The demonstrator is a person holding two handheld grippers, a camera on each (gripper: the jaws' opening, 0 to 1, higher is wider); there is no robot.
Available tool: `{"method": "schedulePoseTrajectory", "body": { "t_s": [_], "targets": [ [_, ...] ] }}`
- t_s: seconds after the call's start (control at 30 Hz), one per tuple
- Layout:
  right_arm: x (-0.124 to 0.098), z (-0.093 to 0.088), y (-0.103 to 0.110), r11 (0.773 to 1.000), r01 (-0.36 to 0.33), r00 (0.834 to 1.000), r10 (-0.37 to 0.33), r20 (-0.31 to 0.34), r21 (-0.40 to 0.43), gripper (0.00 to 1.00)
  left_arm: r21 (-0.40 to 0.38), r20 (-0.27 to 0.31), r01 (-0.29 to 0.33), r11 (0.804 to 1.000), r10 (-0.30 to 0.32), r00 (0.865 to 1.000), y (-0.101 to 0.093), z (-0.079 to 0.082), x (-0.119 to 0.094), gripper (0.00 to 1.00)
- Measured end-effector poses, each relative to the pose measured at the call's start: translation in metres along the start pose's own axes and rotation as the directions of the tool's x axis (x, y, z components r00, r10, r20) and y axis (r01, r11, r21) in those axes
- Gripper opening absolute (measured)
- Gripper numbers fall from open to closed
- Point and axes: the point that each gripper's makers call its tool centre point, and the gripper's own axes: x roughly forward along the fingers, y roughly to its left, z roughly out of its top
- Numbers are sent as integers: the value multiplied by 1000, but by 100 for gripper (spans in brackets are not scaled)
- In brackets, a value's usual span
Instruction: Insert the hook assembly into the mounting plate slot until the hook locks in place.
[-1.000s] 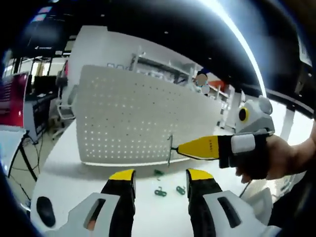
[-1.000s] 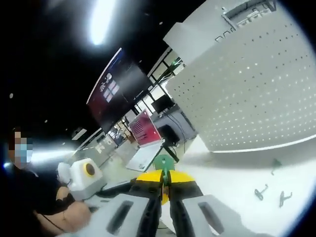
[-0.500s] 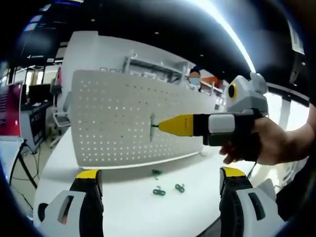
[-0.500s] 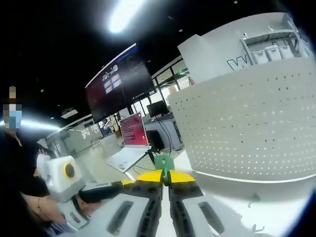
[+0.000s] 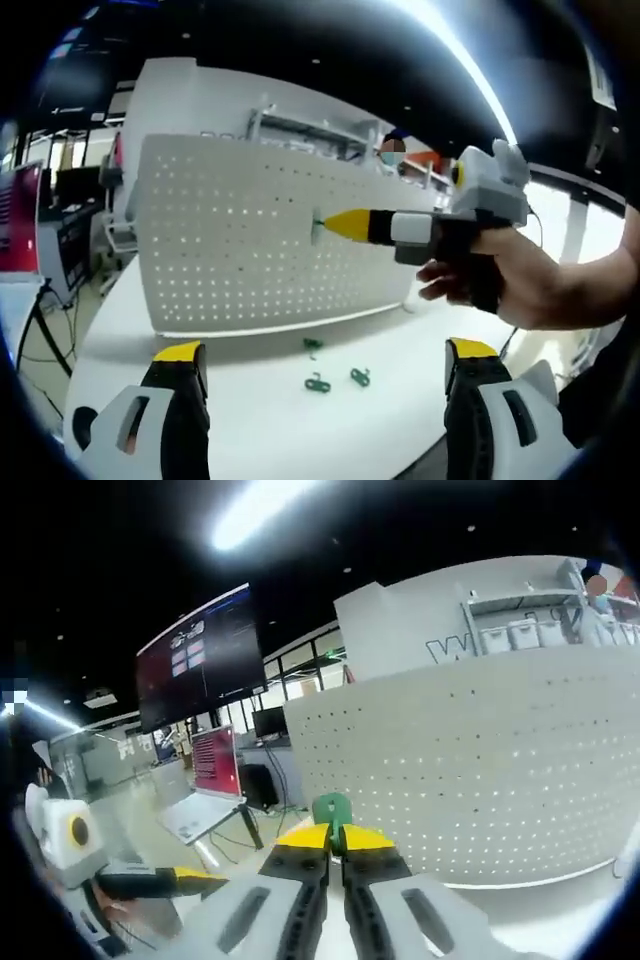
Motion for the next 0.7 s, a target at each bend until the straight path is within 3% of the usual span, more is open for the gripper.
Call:
{"method": "schedulePoseTrajectory", "body": {
  "t_s": [0.2, 0.33, 0.4, 0.7],
  "targets": [
    [8, 15, -28, 996, 87, 994, -88, 66, 8, 0, 12, -12, -7, 1000, 8, 1000, 2, 0, 2, 100],
    [13, 21, -43, 992, 125, 988, -126, 88, 16, 0, 29, -31, -2, 1000, 2, 1000, 1, -4, 4, 100],
    [15, 22, -47, 990, 138, 986, -138, 91, 10, 0, 2, -45, 13, 1000, -13, 999, 1, -8, 5, 100],
    [26, 26, -69, 982, 189, 976, -187, 114, -1, 0, -11, -47, 25, 1000, -25, 999, 4, -4, 10, 100]
  ]
}}
